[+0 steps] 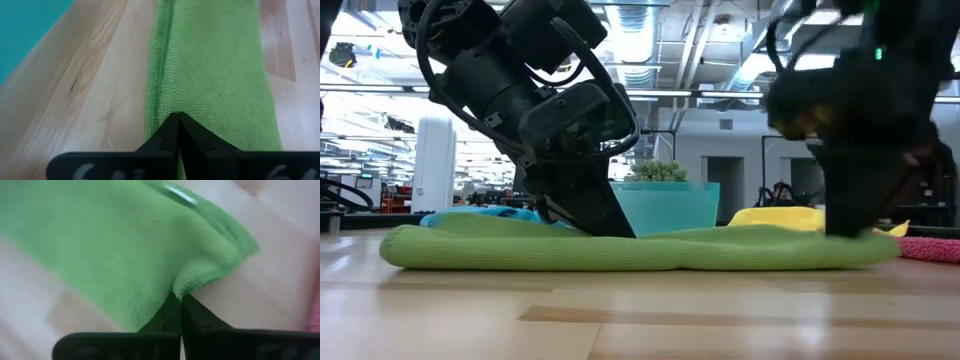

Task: Fold microfiber towels
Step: Fold the green micro fiber cloth

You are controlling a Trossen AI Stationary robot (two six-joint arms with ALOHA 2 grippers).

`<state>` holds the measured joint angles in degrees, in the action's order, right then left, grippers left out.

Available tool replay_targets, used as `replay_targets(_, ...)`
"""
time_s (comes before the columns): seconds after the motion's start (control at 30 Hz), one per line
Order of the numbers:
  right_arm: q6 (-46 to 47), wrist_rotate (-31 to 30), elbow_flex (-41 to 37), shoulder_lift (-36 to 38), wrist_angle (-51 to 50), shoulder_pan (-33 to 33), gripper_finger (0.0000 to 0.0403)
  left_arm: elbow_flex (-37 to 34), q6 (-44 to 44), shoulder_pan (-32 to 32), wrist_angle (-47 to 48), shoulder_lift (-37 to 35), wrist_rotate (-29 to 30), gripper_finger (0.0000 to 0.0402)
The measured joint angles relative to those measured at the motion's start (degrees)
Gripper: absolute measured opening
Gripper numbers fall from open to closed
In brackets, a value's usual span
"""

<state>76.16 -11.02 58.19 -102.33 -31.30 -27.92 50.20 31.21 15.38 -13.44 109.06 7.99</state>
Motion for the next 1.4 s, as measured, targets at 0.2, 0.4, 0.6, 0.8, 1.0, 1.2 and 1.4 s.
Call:
replay_targets(0.2, -2.6, -2.1, 5.4, 0.1, -0.4, 0.4, 0.0015, 0.0, 0.1, 0.1, -0.2, 0.1, 0.2, 0.0000)
replay_targets(0.4, -5.5, -4.3, 10.7, 0.2, -0.1, 0.3, 0.0013, -0.1, 1.3, 0.1, -0.2, 0.0, 0.2, 0.0000)
replay_targets(0.6, -7.7, -4.9, 12.4, -0.2, 3.4, 0.3, 0.0011, 1.6, 2.5, 0.0, 5.2, -2.9, -0.7, 0.0000)
replay_targets(0.8, -7.8, -5.9, 12.4, -0.2, 4.0, 0.3, 0.0013, 7.2, 0.9, 0.6, 20.3, -8.9, -1.3, 0.0000)
replay_targets(1.0, -8.6, -6.9, 12.4, -0.2, 5.2, 0.3, 0.0013, 6.9, 0.8, 5.4, 23.0, -13.3, 3.6, 0.0000)
replay_targets(1.2, -10.0, -6.1, 12.4, -0.2, 7.2, 0.8, 0.0013, 6.6, 6.1, 9.1, 25.5, -10.9, 7.8, 0.0000)
replay_targets(1.4, -11.3, -5.5, 12.4, -0.2, 8.6, 1.2, 0.0013, 6.6, 10.9, 14.4, 29.3, -10.8, 9.2, 0.0000)
